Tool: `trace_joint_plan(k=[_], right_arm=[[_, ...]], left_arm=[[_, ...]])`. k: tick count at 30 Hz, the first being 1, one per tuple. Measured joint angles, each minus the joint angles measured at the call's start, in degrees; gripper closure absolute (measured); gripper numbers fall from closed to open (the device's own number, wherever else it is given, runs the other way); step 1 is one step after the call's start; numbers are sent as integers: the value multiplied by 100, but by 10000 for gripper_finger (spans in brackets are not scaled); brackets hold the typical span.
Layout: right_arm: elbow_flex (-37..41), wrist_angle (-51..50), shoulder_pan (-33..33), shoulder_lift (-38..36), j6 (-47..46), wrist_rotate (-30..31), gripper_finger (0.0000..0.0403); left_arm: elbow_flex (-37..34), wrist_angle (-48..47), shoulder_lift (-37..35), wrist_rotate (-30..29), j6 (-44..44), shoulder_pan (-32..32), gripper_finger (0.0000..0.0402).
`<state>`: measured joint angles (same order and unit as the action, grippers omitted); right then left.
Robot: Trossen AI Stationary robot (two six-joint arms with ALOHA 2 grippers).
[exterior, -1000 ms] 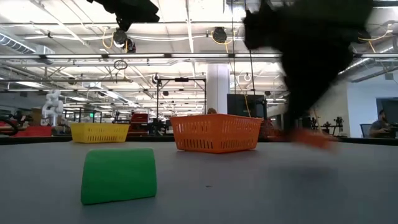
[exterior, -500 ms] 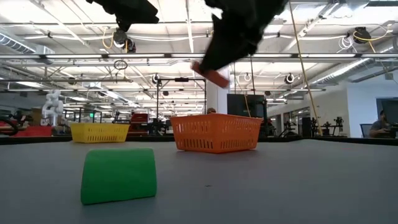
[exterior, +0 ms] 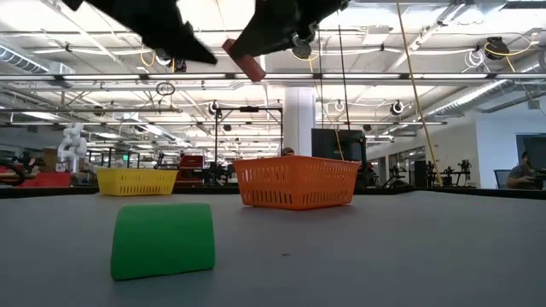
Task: Sort & place blocks by color
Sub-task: Put the orange block into the yellow bin
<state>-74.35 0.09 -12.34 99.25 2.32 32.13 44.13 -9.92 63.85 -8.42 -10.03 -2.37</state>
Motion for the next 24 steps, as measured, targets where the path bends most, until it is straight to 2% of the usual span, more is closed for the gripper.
trace_joint_plan(k=[3, 10, 18, 24], right_arm=[[22, 45, 2, 2, 147, 120, 285], [361, 1029, 53, 2, 707, 82, 285], [644, 2364, 71, -1, 1636, 64, 285], [883, 2873, 55, -1, 1798, 64, 285]], left_arm=[[-145, 47, 104, -259, -230, 0, 270], [-165, 293, 283, -278, -466, 4, 270], [-173, 925, 706, 208, -599, -7, 270], [-169, 1524, 885, 495, -592, -24, 254]])
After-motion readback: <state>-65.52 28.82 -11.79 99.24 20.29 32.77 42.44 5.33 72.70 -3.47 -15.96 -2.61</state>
